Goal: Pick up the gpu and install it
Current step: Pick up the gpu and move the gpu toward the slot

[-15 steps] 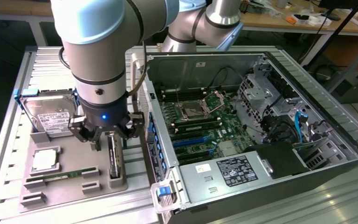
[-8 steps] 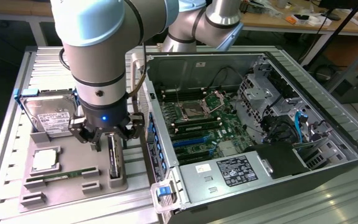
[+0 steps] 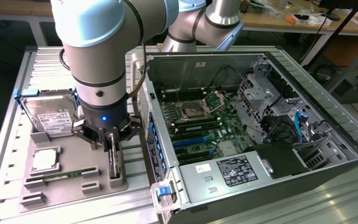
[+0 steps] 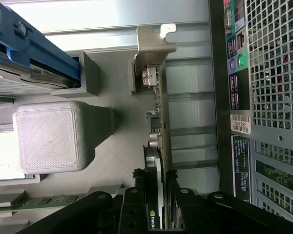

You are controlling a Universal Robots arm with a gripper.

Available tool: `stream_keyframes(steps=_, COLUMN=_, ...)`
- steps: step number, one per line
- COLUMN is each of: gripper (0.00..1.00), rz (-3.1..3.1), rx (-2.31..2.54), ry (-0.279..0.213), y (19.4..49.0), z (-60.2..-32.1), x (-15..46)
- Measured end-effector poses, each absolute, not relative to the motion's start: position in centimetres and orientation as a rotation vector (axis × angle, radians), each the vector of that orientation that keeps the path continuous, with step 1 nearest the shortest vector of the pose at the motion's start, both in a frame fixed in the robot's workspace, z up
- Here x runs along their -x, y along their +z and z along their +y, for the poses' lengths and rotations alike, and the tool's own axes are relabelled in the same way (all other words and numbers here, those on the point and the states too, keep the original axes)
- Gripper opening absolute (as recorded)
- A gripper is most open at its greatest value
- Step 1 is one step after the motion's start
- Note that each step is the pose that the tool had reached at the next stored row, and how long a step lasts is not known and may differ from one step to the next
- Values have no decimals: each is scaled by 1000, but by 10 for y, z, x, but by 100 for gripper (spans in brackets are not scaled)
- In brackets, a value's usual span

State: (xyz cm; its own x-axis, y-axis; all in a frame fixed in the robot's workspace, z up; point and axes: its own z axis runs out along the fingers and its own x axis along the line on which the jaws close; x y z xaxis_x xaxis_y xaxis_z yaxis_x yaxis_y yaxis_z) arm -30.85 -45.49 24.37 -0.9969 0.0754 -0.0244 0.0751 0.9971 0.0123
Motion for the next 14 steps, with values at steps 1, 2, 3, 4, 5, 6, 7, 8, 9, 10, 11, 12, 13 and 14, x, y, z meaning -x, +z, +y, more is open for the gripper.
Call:
stream_keyframes(steps=1, gripper=28, rz=3114, rx=-117, ry=18, y=244, z=-455, x=308)
stream_keyframes(steps=2, gripper=28, rz=3114, rx=-117, ry=18, y=243, z=-455, x=309)
stream_keyframes(steps=3, gripper=28, rz=3114, rx=-117, ry=18, y=243, z=-455, x=308)
stream_keyframes(steps=4, gripper=27, rz=3114, rx=-117, ry=18, y=243, z=-455, x=308)
stream_keyframes(steps=5, gripper=27, rz=3115, rx=-117, ry=18, y=243, z=-455, x=309)
stream_keyframes(steps=6, gripper=27, rz=3114, rx=-117, ry=18, y=243, z=-455, x=308)
stream_keyframes(steps=7, gripper=27, rz=3114, rx=-117, ry=18, y=243, z=-455, x=308)
stream_keyframes(steps=8, gripper=27, rz=3114, rx=-117, ry=18, y=243, z=-455, x=308)
stream_keyframes(steps=9, gripper=27, rz=3114, rx=-117, ry=18, y=242, z=-455, x=308)
stream_keyframes(steps=10, gripper=27, rz=3114, rx=-117, ry=18, y=242, z=-455, x=308)
stream_keyframes(steps=11, gripper=27, rz=3114, rx=-117, ry=18, y=242, z=-455, x=308)
stream_keyframes(steps=12, gripper=27, rz=3114, rx=-117, ry=18, y=242, z=-455, x=309)
stream_keyframes(steps=13, gripper=27, rz=3114, rx=-117, ry=18, y=242, z=-455, x=308)
stream_keyframes(steps=14, gripper=27, rz=3114, rx=-117, ry=18, y=242, z=-455, x=308)
